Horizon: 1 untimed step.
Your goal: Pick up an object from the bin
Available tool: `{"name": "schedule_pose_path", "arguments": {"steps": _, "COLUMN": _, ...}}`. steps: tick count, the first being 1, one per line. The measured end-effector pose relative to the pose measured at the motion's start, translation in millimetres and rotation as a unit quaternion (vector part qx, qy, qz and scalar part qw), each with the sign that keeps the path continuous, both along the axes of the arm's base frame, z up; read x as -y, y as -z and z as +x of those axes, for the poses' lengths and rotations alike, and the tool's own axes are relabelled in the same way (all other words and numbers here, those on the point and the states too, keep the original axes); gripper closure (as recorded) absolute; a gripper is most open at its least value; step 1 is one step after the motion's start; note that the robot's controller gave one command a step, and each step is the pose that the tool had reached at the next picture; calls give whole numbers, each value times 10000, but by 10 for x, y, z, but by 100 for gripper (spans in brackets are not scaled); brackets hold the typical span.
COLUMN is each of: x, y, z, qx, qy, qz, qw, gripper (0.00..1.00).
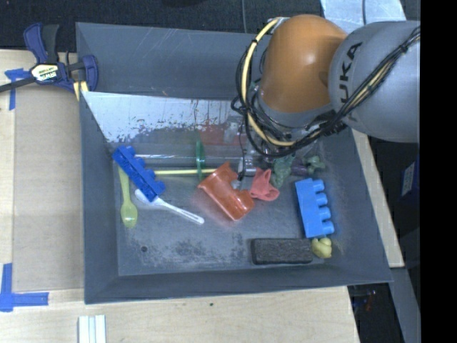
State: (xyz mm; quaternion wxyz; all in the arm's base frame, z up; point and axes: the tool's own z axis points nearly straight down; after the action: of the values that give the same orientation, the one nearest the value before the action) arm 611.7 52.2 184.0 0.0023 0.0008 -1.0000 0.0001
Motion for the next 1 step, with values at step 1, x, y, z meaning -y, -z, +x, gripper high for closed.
{"name": "schedule_pose_path", "arguments": {"steps": 1, "x": 2, "y": -53, "z": 14, "qx": 42, "qy": 4, "qz": 3, "qw": 10000, "gripper": 0}}
